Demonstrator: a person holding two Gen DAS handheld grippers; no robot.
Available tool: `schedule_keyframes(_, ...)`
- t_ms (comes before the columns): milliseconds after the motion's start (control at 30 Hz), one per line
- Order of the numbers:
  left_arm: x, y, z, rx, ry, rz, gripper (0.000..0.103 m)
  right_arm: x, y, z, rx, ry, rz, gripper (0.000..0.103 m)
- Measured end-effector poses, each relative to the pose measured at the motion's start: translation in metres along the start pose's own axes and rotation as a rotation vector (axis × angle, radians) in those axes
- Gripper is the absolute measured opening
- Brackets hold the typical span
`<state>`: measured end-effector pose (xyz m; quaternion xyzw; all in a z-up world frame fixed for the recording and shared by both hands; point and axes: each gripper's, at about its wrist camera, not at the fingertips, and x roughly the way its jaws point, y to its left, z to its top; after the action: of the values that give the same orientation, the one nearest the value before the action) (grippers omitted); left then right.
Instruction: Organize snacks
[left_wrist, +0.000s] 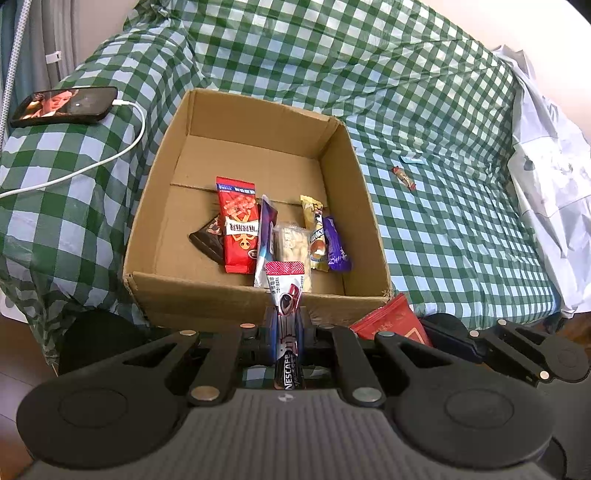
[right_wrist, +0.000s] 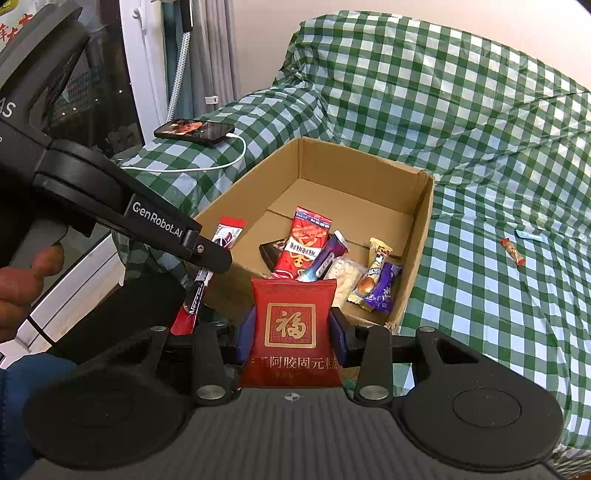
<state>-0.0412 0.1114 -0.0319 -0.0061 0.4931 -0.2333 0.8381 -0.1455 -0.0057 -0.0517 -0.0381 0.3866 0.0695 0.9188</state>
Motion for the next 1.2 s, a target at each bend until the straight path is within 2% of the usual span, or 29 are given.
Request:
schedule_keyframes(600, 0.028, 0.001, 0.021, -0.017, 0.043, 0.013, 0.011, 0.024, -0.019, 0.014, 0.061, 0.020, 0.013, 0.044)
schedule_keyframes(1200, 0.070, 0.003, 0.093, -0.029, 0.017, 0.027, 0.011, 0.068, -0.053, 0.062, 0.083, -0.013, 0.039, 0.044)
